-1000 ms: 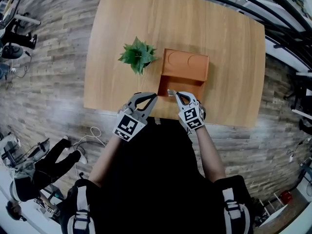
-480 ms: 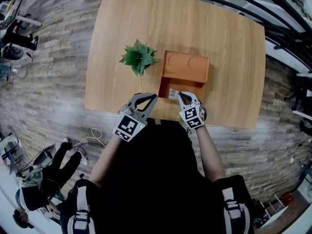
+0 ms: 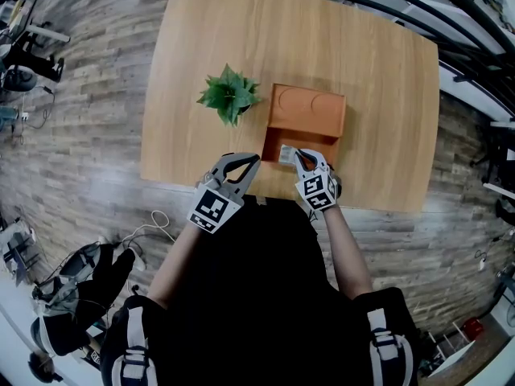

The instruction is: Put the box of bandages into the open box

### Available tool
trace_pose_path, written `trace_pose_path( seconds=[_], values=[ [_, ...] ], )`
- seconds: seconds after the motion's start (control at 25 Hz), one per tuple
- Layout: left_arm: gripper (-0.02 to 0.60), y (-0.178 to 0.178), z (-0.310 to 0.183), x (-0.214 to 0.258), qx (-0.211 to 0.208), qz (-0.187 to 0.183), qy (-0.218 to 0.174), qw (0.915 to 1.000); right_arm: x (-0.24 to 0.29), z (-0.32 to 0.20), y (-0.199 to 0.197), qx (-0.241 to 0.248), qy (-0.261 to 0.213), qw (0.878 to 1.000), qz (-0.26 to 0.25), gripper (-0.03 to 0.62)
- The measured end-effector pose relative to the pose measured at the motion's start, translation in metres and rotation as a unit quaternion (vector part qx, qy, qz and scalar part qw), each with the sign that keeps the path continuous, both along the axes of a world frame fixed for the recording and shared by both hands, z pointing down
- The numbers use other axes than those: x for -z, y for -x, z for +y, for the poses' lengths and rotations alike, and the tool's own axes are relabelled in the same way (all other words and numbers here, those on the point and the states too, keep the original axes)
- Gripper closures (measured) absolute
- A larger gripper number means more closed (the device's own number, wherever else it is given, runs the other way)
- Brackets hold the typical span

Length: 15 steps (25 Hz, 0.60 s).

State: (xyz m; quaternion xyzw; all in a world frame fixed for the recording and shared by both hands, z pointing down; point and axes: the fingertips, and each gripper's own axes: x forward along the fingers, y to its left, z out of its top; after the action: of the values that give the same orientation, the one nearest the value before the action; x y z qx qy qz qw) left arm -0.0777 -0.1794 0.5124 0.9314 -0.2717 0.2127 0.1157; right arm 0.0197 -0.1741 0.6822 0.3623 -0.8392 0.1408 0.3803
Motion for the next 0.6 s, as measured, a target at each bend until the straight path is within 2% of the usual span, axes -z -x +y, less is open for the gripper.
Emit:
trace_pose_path(
  seconds=[0.4,0.6],
  values=[
    [0.561,0.0012,0.0003,-0.0007,0.002,-0.003,-0.001,1.0000,-0.0016,-0.0063,-0.0020,-0.006,-0.008,1.000,0.009,0.562],
    [0.561,0.0027,-0.0002,0.0008,0.007,-0.003,-0.002,1.0000,-0.0027,-0.0078,0.0002,-0.004,-0.002,1.000,0.009,0.475]
  ],
)
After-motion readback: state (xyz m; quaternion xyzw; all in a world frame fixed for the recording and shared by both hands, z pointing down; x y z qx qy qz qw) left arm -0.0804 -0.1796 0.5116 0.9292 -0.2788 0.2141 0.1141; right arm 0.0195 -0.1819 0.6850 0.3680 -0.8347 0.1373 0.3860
